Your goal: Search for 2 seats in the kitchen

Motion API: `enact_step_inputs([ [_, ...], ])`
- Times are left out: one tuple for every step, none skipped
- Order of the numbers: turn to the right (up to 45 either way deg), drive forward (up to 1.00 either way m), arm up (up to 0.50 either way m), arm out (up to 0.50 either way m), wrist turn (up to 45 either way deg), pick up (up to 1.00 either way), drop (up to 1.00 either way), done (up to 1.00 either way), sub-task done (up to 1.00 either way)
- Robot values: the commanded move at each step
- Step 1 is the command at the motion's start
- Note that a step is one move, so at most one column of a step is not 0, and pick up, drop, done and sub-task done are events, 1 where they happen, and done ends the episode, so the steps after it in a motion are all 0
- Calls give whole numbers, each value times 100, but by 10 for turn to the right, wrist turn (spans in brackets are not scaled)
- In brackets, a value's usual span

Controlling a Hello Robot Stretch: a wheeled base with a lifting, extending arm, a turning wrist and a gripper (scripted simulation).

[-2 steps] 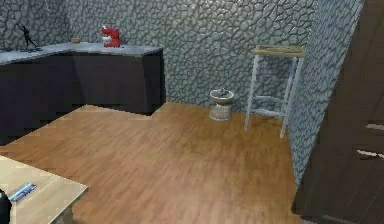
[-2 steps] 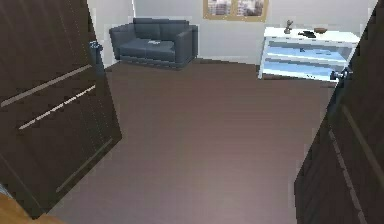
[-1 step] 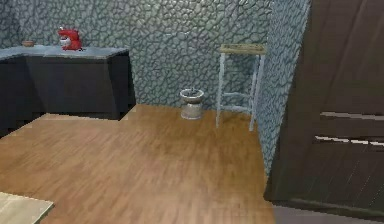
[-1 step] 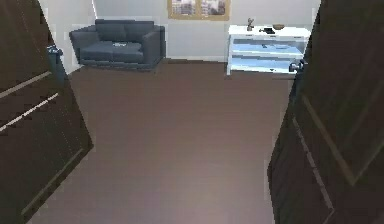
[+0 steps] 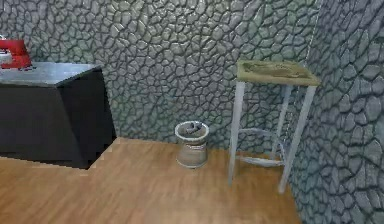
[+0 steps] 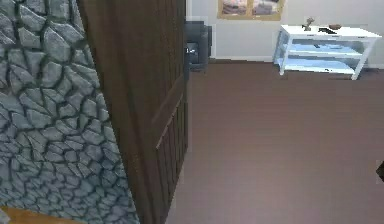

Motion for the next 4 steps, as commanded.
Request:
enact_step_inputs([
  [60, 0, 0, 0, 0, 0, 0, 0, 0],
  [0, 55, 0, 0, 0, 0, 0, 0, 0],
  [210, 0, 0, 0, 0, 0, 0, 0, 0],
  [0, 0, 0, 0, 0, 0, 0, 100, 0],
])
